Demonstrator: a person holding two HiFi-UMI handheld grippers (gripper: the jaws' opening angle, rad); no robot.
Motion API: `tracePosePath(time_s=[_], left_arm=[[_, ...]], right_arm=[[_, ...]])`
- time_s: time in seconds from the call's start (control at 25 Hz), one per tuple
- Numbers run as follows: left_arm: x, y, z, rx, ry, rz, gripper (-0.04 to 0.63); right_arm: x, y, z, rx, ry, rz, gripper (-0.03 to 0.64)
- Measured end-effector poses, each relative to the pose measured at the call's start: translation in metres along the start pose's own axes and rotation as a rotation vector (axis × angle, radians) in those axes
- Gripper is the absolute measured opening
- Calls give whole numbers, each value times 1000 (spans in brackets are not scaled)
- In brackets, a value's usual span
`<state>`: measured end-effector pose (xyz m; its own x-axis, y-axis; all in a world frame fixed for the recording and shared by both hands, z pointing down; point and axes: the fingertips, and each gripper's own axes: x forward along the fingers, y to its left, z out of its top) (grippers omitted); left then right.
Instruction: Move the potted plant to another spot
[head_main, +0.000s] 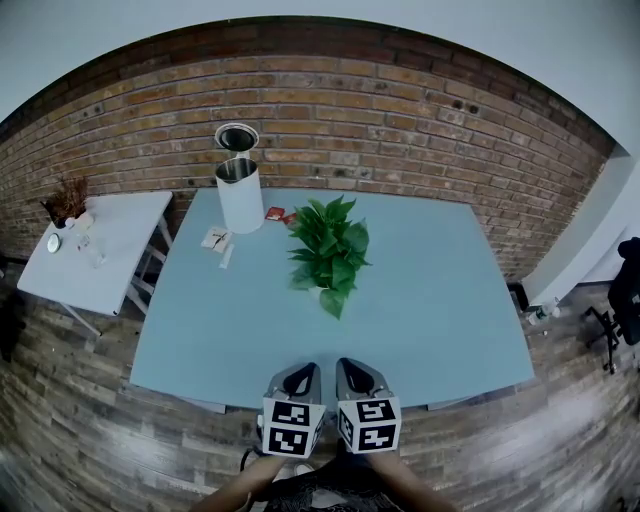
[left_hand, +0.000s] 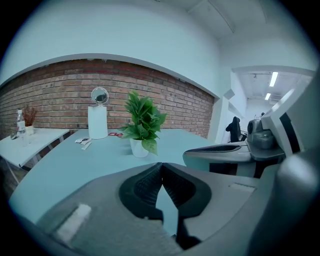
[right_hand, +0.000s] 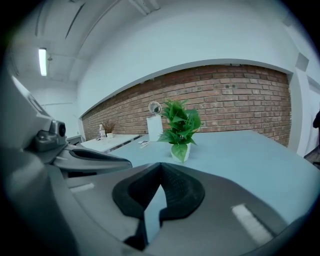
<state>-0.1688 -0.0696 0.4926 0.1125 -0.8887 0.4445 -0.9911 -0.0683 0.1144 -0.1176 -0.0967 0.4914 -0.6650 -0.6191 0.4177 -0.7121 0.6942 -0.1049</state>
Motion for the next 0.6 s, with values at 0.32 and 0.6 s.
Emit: tracePosePath(time_s=[0.32, 0.6], left_arm=[[-6, 0, -2, -5, 0, 14, -5], [-10, -11, -6, -13, -1, 13, -5]], right_arm=[[-10, 2, -7, 14, 14, 9, 6], [-17, 3, -13, 9, 19, 27, 6]])
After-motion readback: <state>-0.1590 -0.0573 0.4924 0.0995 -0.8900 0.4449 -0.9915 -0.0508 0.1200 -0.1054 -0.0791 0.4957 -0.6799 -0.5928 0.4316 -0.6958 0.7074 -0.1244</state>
